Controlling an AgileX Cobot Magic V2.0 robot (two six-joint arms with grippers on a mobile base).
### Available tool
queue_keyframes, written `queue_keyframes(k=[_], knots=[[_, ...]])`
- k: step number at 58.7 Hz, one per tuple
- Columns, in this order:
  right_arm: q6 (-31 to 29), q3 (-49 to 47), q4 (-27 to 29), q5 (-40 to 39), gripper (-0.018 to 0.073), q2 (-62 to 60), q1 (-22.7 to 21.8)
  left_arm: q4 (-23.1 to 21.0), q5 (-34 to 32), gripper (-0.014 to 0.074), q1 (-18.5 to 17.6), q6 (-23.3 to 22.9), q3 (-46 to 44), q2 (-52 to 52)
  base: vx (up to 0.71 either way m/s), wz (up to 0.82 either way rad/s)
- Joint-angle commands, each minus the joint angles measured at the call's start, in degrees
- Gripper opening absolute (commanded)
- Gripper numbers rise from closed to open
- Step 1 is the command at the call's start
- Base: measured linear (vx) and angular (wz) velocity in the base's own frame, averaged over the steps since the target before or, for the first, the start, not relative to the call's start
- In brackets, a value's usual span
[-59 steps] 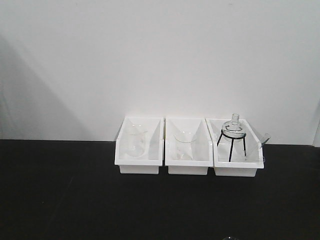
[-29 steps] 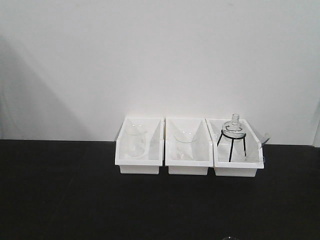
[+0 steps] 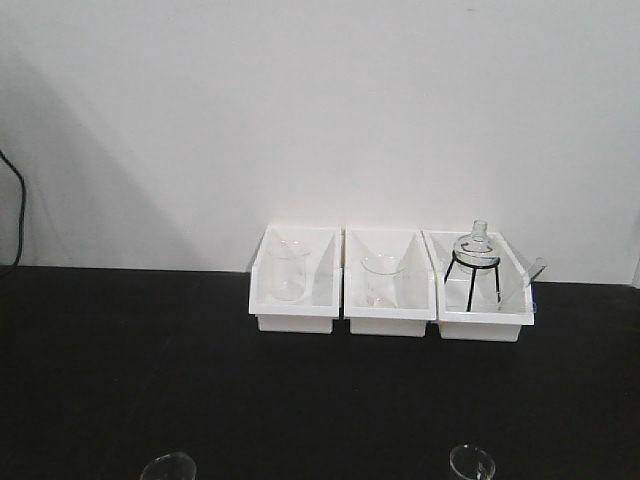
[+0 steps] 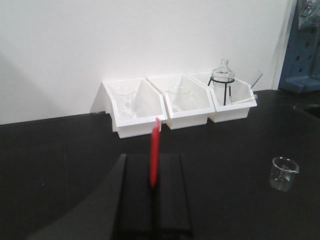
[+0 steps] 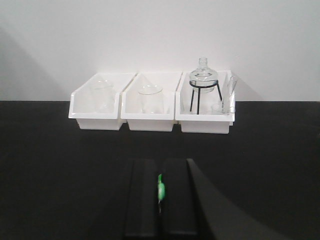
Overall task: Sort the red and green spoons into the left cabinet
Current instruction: 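Drive the base away from the bench toward the white cabinet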
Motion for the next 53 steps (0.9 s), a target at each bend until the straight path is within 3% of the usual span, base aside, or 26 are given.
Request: queue_keyframes(k=[1, 53], knots=[[0.0, -2.0, -0.5, -4.4, -0.0004, 0.5, 0.1, -1.2, -2.7, 0.0000, -0.2, -0.4, -1.5, 0.3, -0.19, 0.20], [0.0, -2.0, -0.5, -4.4, -0.0004, 0.5, 0.1, -1.2, -2.7, 0.0000, -0.2, -0.4, -1.5, 0.3, -0.22, 0.43]])
